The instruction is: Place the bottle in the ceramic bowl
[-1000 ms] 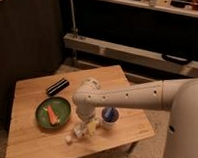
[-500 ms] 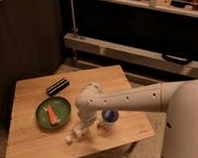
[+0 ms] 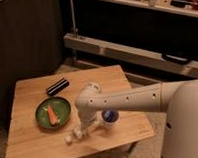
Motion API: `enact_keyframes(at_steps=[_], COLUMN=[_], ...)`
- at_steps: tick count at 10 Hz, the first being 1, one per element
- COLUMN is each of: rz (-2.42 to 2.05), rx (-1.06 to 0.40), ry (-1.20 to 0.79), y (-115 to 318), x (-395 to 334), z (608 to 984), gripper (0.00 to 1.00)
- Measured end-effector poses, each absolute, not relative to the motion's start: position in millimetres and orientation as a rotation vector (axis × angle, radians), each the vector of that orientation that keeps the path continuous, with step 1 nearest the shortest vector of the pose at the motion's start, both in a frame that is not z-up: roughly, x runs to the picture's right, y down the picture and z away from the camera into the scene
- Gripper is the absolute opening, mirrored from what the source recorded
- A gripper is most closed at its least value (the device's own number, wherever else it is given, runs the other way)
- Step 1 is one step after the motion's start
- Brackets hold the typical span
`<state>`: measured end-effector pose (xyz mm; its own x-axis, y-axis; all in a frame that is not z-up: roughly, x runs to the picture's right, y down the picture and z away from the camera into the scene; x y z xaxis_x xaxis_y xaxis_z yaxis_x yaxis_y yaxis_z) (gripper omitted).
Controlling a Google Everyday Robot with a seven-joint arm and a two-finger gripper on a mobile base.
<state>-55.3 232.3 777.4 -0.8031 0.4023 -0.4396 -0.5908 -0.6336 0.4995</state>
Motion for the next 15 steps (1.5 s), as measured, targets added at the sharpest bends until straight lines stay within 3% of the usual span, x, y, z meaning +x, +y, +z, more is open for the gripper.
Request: enact_keyframes(at_steps=[6, 9, 15], rz=[2.388, 2.421, 2.360], rx=[-0.374, -0.412, -0.460], ry=[0.877, 0.805, 0.674], y=[230, 201, 157], x=[-55, -78, -190], z=[770, 741, 717], gripper=[0.26, 0.03, 0.00])
